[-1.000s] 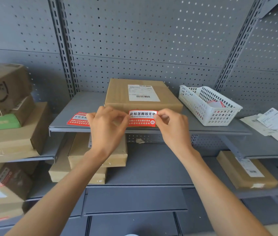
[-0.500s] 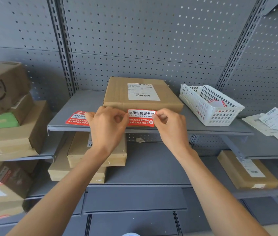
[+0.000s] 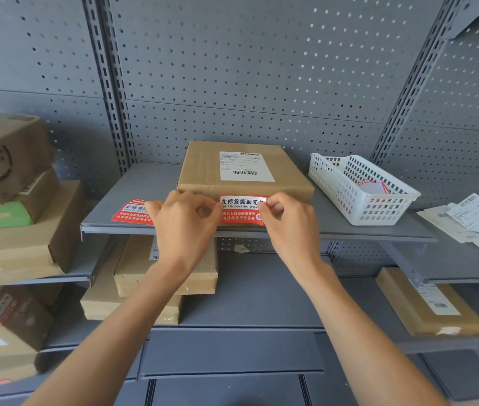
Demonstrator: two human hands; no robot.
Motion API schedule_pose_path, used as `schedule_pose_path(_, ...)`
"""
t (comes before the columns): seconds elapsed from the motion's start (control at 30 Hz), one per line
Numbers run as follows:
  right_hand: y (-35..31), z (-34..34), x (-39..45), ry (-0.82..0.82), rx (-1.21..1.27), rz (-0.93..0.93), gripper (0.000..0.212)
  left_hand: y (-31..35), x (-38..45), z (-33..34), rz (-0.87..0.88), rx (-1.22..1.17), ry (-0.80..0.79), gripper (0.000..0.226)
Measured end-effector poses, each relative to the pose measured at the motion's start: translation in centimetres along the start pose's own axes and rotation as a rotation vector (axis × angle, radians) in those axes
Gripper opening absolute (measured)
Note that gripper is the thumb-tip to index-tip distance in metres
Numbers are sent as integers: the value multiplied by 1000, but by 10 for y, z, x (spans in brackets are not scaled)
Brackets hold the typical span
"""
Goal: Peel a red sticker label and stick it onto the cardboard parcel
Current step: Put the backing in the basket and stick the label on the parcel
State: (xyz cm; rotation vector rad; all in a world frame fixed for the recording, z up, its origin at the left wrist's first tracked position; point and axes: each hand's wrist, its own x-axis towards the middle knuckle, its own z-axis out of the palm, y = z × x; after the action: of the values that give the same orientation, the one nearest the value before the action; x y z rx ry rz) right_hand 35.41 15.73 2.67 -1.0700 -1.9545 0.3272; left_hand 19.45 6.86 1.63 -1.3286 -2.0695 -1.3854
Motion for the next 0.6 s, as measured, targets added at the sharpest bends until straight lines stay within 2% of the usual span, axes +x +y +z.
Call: schedule_pose_path(0.6,0,0,7,-10,-67,16,19,-2,3,9,-52,40,-21,22)
